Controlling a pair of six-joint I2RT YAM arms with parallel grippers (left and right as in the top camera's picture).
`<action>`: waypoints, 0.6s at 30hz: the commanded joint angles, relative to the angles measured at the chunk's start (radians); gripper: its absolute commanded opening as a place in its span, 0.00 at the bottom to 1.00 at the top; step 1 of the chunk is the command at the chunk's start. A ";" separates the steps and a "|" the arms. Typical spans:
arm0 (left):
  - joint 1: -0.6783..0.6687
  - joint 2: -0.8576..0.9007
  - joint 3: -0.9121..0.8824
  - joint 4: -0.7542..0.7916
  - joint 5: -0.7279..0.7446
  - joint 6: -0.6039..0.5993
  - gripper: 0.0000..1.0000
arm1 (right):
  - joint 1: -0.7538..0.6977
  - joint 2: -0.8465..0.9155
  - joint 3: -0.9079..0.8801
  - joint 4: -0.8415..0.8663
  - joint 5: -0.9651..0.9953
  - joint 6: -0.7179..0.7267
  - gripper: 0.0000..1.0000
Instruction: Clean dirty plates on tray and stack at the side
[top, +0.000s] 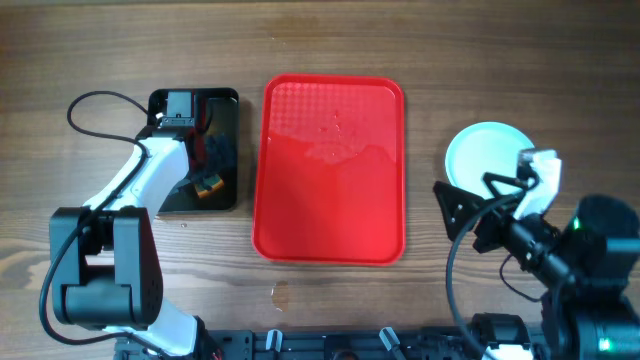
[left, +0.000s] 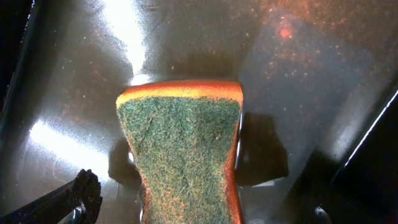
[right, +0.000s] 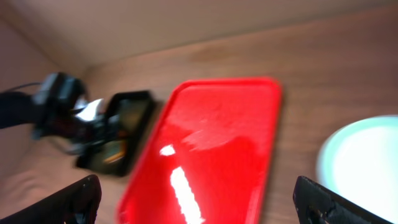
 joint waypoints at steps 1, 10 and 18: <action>0.001 -0.002 -0.001 0.000 0.002 0.002 1.00 | 0.008 -0.132 -0.105 0.108 0.313 -0.082 1.00; 0.001 -0.002 -0.001 0.000 0.002 0.002 1.00 | 0.008 -0.492 -0.430 0.195 0.444 -0.089 1.00; 0.001 -0.002 -0.001 0.000 0.002 0.002 1.00 | 0.008 -0.572 -0.688 0.463 0.415 -0.085 1.00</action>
